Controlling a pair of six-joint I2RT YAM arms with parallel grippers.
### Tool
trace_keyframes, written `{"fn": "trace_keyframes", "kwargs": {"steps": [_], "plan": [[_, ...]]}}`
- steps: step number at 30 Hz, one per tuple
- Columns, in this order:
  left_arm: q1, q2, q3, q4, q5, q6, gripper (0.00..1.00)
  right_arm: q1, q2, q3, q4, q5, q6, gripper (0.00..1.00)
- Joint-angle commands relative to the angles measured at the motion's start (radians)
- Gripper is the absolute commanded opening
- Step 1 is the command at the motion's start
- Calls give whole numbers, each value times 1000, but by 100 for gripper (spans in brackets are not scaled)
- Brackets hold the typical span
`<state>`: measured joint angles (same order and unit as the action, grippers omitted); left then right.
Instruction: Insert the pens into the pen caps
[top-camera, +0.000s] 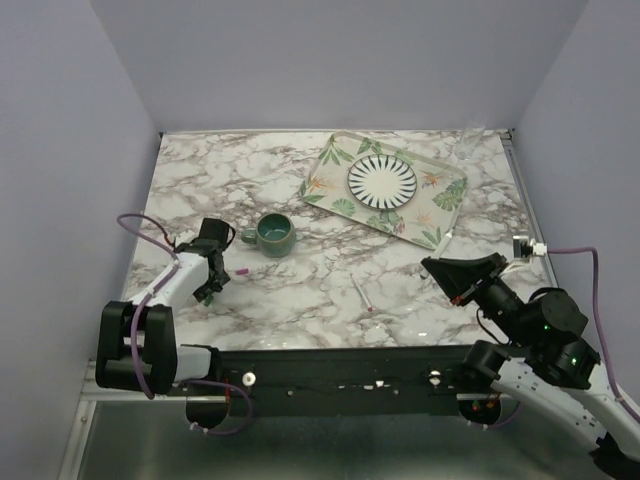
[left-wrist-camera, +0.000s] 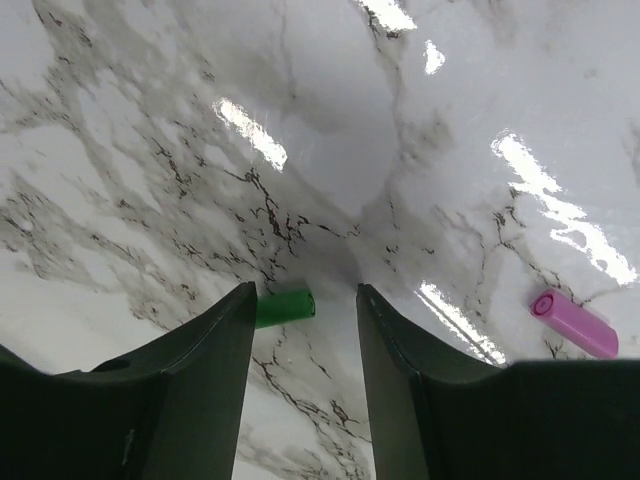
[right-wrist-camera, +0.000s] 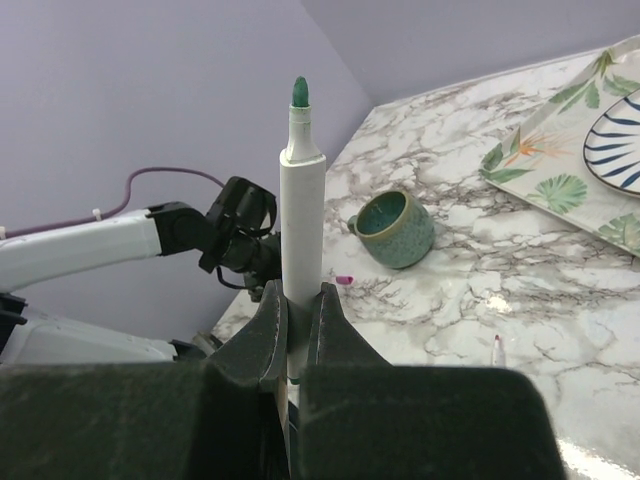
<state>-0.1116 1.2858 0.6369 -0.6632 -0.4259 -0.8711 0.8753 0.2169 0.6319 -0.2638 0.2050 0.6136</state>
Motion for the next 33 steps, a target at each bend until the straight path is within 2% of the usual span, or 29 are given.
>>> {"fn": "trace_keyframes", "kwargs": {"steps": [1, 2, 3, 4, 5, 6, 7, 9, 11, 13, 15, 17, 18, 19, 20, 22, 28, 33], "plan": [[-8, -9, 148, -36, -53, 170, 54, 2, -25, 22, -41, 2, 31, 1], [-7, -23, 177, -24, -37, 225, 54, 1, -27, 23, -54, 5, 34, 1], [-8, -32, 231, -9, -2, 353, 54, 1, -28, 23, -60, 10, 34, 1], [-10, -36, 259, 0, 91, 432, 54, 1, -28, 26, -64, 10, 37, 1], [-8, -36, 289, -28, 111, 484, 55, 1, -25, 28, -71, 11, 37, 1], [-11, -36, 352, -41, 122, 538, 55, 1, -25, 31, -72, 10, 38, 1], [-11, -37, 372, -50, 128, 657, 55, 1, -24, 34, -75, 8, 35, 1], [-11, -43, 411, -70, 112, 768, 53, 2, -19, 41, -90, 5, 29, 1], [-11, -57, 414, -66, 38, 913, 54, 1, -16, 48, -112, 11, 18, 1], [-22, -77, 382, -66, 71, 1010, 54, 2, -5, 64, -126, 25, 11, 1], [-34, -95, 333, -94, 209, 1180, 55, 1, 4, 80, -143, 33, 0, 1], [-49, -70, 296, -101, 178, 1308, 56, 2, 22, 103, -160, 31, -17, 1], [-49, -50, 271, -113, 109, 1328, 56, 1, 27, 110, -166, 31, -18, 1], [-49, -28, 261, -136, 102, 1346, 56, 2, 35, 124, -172, 30, -24, 1], [-51, 2, 248, -171, 114, 1354, 56, 1, 44, 129, -182, 30, -26, 1], [-51, 20, 239, -190, 232, 1357, 56, 1, 55, 135, -183, 27, -32, 1], [-51, 75, 213, -230, 381, 1379, 56, 2, 110, 169, -198, 5, -54, 1], [-51, 110, 189, -216, 371, 1371, 54, 2, 121, 163, -189, -3, -58, 1]]}}
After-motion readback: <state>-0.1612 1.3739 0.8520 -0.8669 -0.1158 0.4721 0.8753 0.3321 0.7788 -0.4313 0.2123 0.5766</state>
